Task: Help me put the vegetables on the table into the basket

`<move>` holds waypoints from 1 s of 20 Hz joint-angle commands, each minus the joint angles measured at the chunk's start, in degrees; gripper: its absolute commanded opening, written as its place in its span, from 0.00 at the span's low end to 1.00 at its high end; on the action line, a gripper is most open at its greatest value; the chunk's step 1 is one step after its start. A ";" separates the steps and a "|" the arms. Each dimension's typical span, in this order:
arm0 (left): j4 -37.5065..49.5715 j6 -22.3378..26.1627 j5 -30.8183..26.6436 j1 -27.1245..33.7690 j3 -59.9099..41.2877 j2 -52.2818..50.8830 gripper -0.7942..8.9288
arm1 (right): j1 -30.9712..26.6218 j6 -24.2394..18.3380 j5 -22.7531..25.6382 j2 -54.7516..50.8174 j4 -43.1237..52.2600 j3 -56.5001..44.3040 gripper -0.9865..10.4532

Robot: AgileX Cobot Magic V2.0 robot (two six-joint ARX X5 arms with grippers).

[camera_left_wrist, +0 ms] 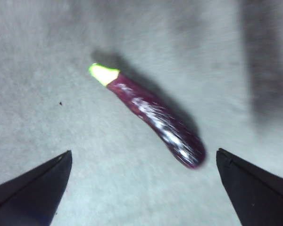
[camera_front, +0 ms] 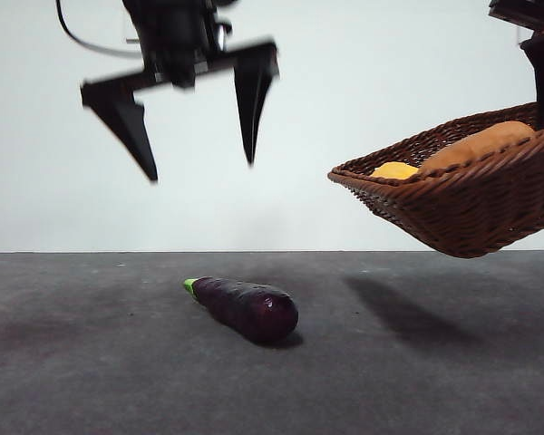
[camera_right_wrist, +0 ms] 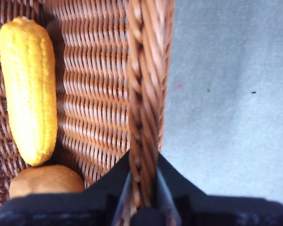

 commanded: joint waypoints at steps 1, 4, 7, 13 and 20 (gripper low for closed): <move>-0.22 -1.77 0.00 -0.13 -0.35 3.56 0.70 | -1.29 -1.42 -0.68 -0.31 0.33 -0.50 0.08; 1.70 -1.36 0.04 -0.20 -0.35 6.88 0.70 | -2.62 -1.68 -0.66 -0.31 0.83 -0.50 0.08; 3.69 -1.36 0.61 -0.20 -0.35 9.44 0.70 | -3.52 -1.66 -0.74 -0.31 1.29 -0.50 0.08; 4.81 -1.18 0.48 -0.17 -0.35 14.19 0.70 | -3.50 -1.68 -0.87 -0.31 1.60 -0.50 0.08; 6.71 -2.23 5.31 -0.72 -0.35 15.82 0.70 | -3.50 -1.68 -1.03 -0.31 1.95 -0.50 0.08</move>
